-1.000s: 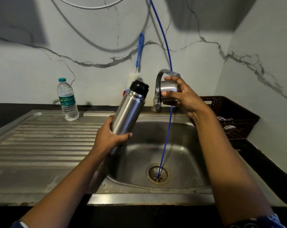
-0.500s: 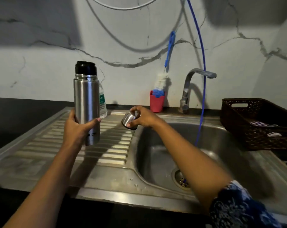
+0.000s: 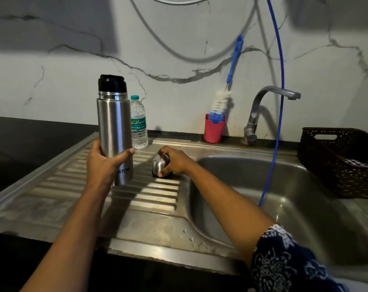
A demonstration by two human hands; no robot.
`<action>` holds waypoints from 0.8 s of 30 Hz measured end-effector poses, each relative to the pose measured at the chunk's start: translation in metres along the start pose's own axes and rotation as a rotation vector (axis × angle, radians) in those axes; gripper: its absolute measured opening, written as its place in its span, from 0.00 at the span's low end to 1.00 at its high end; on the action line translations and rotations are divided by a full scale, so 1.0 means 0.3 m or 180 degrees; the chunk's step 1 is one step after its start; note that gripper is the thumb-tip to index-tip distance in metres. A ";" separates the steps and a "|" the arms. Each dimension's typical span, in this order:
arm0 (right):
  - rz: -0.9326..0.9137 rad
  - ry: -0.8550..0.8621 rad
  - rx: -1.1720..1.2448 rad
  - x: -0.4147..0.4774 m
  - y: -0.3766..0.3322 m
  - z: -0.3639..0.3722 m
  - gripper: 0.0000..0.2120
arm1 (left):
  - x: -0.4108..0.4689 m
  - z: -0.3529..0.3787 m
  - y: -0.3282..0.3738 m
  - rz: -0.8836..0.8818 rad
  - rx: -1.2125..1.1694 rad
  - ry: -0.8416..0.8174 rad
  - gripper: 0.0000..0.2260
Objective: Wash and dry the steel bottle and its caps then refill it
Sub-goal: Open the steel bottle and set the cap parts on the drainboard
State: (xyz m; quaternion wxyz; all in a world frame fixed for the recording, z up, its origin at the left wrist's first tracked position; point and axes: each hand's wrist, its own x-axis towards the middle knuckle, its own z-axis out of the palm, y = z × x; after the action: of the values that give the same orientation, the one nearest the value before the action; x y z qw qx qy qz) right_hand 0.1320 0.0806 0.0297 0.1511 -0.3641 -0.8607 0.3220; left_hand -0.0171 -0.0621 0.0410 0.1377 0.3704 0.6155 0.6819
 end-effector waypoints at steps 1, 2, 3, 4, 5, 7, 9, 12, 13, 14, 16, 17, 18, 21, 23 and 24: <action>-0.0004 -0.0045 -0.0010 -0.005 0.000 0.001 0.38 | -0.004 0.003 0.001 0.0016 0.0058 -0.0044 0.32; 0.0000 -0.0082 0.0006 -0.012 -0.001 -0.008 0.40 | -0.010 0.008 0.002 0.0029 0.0102 -0.0090 0.33; 0.0018 -0.0071 0.0048 -0.024 -0.006 -0.032 0.41 | -0.018 0.014 0.007 0.0036 0.0123 -0.0135 0.34; 0.0023 0.0055 0.0144 -0.040 -0.014 -0.067 0.40 | -0.028 0.021 0.012 0.0049 0.0144 -0.0183 0.34; 0.0031 0.0315 0.0318 -0.063 -0.023 -0.114 0.36 | -0.041 0.032 0.022 0.0066 0.0170 -0.0244 0.34; 0.0017 0.1017 0.0784 -0.131 -0.050 -0.230 0.23 | -0.068 0.062 0.040 0.0116 0.0241 -0.0409 0.34; -0.0007 0.1499 0.0957 -0.218 -0.091 -0.347 0.11 | -0.099 0.104 0.054 0.0157 0.0316 -0.0618 0.35; -0.0194 0.1649 0.0789 -0.358 -0.171 -0.488 0.14 | -0.154 0.190 0.096 0.0289 0.0490 -0.0928 0.42; -0.0217 0.1638 0.0673 -0.394 -0.196 -0.521 0.18 | -0.172 0.222 0.114 0.0397 0.0602 -0.0991 0.43; -0.0192 0.1616 0.0488 -0.422 -0.219 -0.544 0.22 | -0.188 0.252 0.125 0.0516 0.0731 -0.1045 0.43; 0.0007 0.1551 -0.0204 -0.460 -0.239 -0.578 0.31 | -0.220 0.315 0.149 0.0746 0.0985 -0.1155 0.41; 0.0179 0.1546 -0.0660 -0.474 -0.236 -0.588 0.34 | -0.237 0.347 0.158 0.0842 0.1105 -0.1207 0.39; 0.0348 0.1611 -0.1084 -0.485 -0.224 -0.597 0.35 | -0.258 0.377 0.169 0.0899 0.1202 -0.1249 0.38; 0.0457 0.2012 -0.1470 -0.512 -0.157 -0.613 0.25 | -0.308 0.446 0.182 0.1018 0.1303 -0.1313 0.36; 0.0335 0.2140 -0.1215 -0.527 -0.104 -0.623 0.20 | -0.328 0.473 0.176 0.0992 0.1300 -0.1425 0.35; 0.0303 0.2154 -0.1117 -0.531 -0.081 -0.625 0.18 | -0.331 0.479 0.173 0.0945 0.1304 -0.1514 0.35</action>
State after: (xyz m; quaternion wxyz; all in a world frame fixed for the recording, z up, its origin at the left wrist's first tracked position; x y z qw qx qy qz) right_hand 0.3217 0.0357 0.1817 0.3470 -0.5097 -0.7864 0.0381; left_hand 0.1620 -0.0308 0.0518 0.0993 0.6244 0.6297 0.4513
